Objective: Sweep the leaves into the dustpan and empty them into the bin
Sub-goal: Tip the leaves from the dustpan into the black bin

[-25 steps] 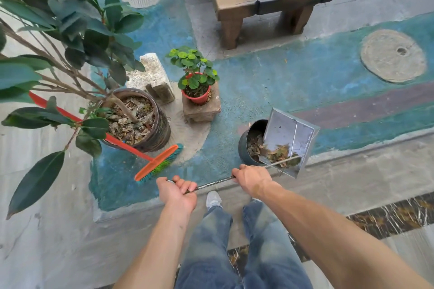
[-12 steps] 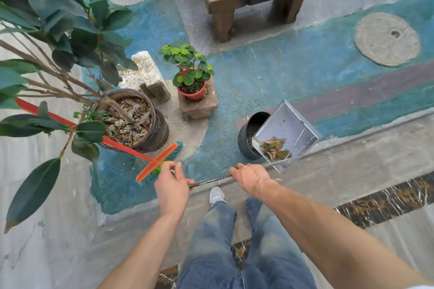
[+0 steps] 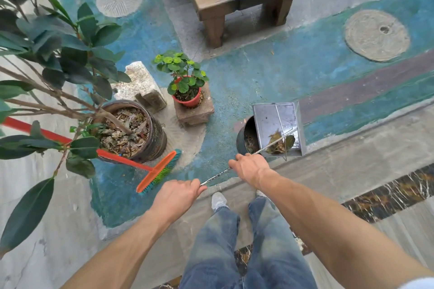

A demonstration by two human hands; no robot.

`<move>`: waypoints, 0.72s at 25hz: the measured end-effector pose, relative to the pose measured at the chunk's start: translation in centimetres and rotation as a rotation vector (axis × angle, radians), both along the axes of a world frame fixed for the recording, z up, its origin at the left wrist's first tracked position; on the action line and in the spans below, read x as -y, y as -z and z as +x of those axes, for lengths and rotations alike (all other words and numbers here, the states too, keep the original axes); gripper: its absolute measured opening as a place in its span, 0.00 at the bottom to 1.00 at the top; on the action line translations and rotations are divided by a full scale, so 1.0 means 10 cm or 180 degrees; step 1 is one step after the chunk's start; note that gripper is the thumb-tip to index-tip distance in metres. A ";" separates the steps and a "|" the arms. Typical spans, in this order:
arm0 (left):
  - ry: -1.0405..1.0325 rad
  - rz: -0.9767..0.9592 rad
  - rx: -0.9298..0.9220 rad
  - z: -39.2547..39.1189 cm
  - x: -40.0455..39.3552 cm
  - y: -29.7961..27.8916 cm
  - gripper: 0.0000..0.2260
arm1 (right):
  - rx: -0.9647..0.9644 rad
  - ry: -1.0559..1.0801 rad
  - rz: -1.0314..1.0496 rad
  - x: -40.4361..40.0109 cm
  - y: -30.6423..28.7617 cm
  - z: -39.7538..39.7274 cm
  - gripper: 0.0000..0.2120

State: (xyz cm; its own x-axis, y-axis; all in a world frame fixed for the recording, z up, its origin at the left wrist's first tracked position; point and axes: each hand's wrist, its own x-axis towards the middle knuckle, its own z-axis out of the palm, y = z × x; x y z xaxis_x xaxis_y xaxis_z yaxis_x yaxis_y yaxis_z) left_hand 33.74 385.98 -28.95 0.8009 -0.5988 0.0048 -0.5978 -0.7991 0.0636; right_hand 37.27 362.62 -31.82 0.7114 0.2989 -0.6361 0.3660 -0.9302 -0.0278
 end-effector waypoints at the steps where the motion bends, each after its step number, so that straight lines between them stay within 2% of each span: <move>1: -0.0007 0.0013 0.0011 -0.01 0.00 0.01 0.29 | -0.0026 -0.0004 -0.0003 0.00 0.01 0.00 0.18; 12: -0.0419 0.0137 -0.0689 -0.49 -0.27 0.13 0.29 | -0.0131 -0.0338 0.0164 -0.26 0.13 -0.20 0.15; 18: -0.0441 0.0105 -0.0672 -0.43 -0.20 0.11 0.28 | -0.0120 -0.0396 0.0156 -0.20 0.12 -0.11 0.14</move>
State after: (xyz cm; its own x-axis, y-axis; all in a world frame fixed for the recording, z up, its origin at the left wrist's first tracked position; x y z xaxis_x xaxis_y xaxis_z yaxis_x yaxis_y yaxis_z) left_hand 29.40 388.02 -30.01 0.8566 -0.4801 -0.1888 -0.4585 -0.8763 0.1479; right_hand 36.12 364.66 -33.07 0.6428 0.4147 -0.6441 0.4762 -0.8749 -0.0880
